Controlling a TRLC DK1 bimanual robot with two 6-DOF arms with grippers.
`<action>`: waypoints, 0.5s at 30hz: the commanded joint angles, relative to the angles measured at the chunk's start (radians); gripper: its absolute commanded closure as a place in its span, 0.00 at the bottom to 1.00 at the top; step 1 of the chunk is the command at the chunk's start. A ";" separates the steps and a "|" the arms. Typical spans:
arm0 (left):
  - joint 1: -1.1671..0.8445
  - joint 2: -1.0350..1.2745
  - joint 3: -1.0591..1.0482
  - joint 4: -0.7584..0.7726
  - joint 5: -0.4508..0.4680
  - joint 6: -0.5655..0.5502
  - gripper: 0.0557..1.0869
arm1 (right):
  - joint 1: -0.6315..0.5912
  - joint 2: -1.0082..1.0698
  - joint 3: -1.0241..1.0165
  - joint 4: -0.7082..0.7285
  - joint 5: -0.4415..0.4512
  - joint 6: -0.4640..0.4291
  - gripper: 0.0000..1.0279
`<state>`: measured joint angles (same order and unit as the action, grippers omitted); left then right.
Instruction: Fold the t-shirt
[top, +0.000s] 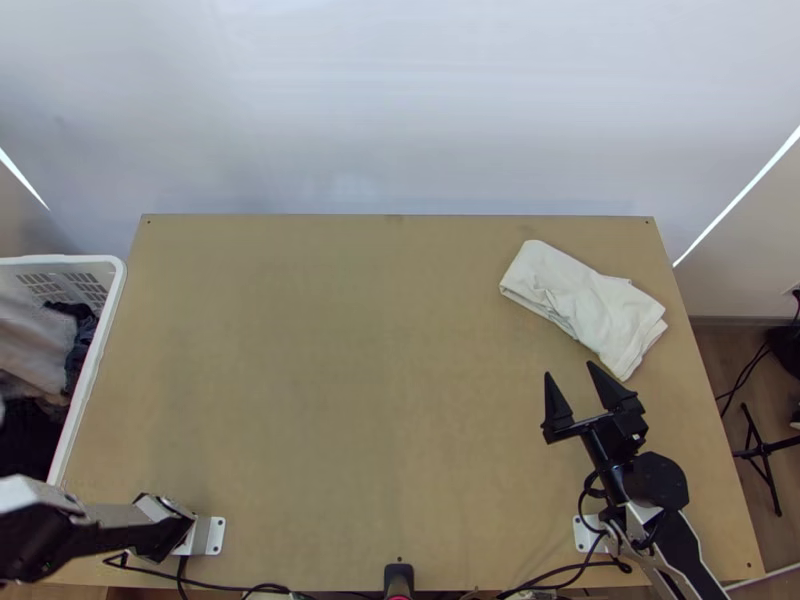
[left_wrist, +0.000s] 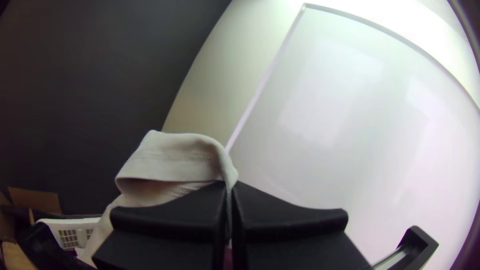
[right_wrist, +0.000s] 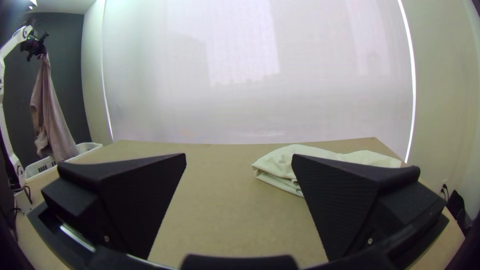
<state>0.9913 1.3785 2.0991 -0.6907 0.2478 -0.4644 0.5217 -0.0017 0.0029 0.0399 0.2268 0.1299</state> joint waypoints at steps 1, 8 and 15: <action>-0.192 -0.099 -0.048 -0.020 0.001 -0.023 0.97 | 0.000 0.000 0.000 0.000 0.000 0.000 0.04; -0.589 -0.156 -0.244 -0.026 -0.151 0.004 0.97 | 0.001 0.000 0.000 0.000 0.000 0.000 0.04; -1.017 -0.173 -0.508 0.019 -0.424 0.086 0.97 | 0.001 0.000 0.000 0.000 0.000 0.000 0.04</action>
<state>0.3511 1.2362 1.8175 -0.7166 0.0586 -0.4454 0.5217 -0.0017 0.0029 0.0399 0.2268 0.1303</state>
